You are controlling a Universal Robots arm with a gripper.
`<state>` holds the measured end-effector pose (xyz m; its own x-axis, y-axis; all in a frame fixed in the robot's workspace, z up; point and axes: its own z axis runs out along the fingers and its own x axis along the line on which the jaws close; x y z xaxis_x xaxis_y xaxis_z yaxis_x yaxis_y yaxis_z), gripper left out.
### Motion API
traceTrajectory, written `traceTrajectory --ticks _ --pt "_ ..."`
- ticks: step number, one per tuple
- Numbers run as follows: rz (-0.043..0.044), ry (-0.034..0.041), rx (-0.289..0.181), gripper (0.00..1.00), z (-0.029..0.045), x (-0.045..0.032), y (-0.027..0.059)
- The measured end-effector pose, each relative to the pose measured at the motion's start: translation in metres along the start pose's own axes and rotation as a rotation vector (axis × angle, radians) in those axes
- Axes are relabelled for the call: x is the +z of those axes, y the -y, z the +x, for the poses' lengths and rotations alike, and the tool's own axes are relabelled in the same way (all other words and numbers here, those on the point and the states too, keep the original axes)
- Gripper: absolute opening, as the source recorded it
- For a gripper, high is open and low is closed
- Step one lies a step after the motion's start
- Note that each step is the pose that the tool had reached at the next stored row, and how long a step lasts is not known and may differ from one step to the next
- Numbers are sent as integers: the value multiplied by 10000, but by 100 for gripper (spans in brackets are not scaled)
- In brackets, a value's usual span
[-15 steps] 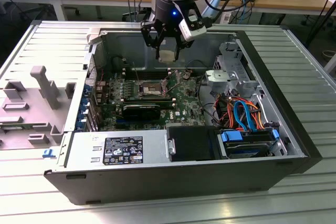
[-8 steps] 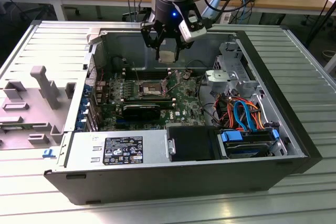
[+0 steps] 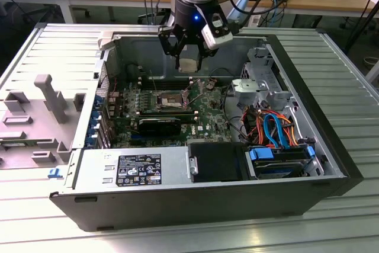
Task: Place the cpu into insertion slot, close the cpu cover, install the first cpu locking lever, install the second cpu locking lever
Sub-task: 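Place the cpu into insertion slot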
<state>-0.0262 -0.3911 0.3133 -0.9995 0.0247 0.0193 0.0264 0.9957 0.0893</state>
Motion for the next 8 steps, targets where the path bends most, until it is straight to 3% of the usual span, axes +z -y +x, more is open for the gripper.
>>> traceTrajectory --ticks 8 --pt "1 0 1 55 3 6 30"
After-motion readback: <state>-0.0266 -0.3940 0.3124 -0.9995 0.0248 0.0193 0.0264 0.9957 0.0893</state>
